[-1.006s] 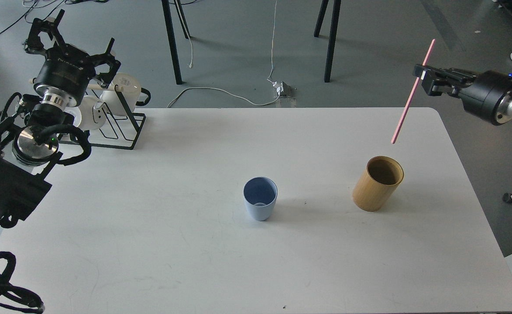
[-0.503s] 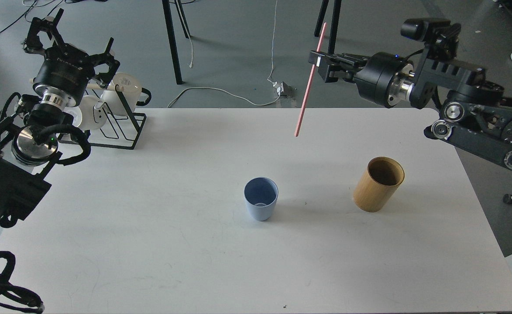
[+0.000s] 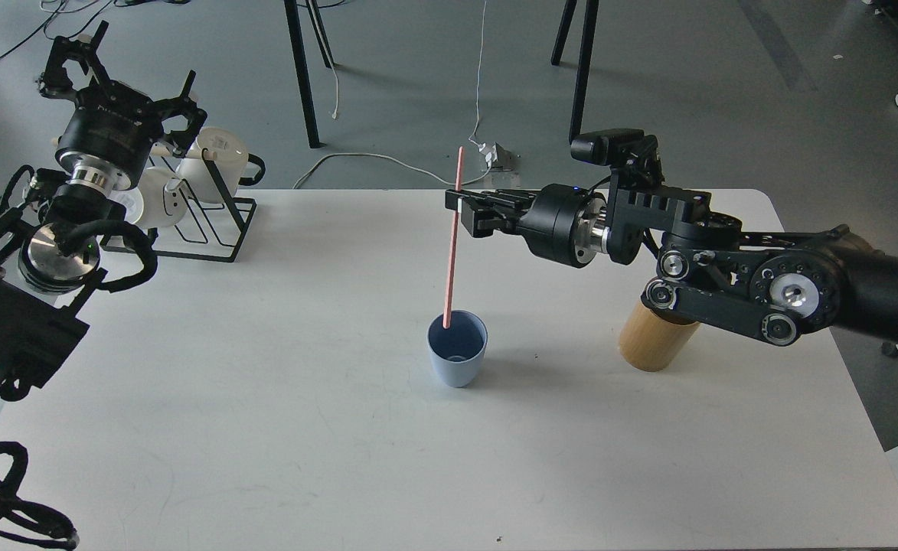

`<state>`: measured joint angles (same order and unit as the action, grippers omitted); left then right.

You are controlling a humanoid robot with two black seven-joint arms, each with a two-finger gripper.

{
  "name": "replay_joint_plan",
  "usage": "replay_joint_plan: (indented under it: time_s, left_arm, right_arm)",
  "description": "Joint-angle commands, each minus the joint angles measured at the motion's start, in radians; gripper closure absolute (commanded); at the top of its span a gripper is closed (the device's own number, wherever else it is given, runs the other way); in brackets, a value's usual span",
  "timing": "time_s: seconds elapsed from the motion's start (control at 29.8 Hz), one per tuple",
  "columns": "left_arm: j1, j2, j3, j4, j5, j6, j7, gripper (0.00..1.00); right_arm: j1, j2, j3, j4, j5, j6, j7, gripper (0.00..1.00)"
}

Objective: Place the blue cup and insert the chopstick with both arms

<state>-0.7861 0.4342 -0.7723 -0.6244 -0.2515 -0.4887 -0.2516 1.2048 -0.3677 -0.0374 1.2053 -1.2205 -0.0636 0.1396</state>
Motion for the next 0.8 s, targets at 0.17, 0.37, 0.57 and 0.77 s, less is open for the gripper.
replay_joint_plan:
  time_s: [0.17, 0.37, 0.57, 0.77]
  left_arm:
    - [-0.005, 0.003, 0.002, 0.002, 0.0, 0.0, 0.0, 0.0]
    - [-0.004, 0.001, 0.004, 0.002, 0.0, 0.0, -0.002, 0.0]
    - [-0.005, 0.0, 0.002, 0.002, 0.0, 0.0, -0.002, 0.0]
    - [-0.005, 0.0, 0.002, 0.002, 0.0, 0.0, -0.002, 0.0]
  right_arm:
    - [-0.037, 0.02, -0.053, -0.019, -0.002, -0.004, 0.003, 0.99]
    - [-0.048, 0.023, -0.053, -0.035, -0.001, -0.009, 0.005, 0.91]
    - [-0.062, 0.023, -0.053, -0.03, 0.001, -0.009, 0.005, 0.89]
    - [-0.077, 0.02, -0.052, -0.027, 0.004, -0.009, 0.008, 0.78]
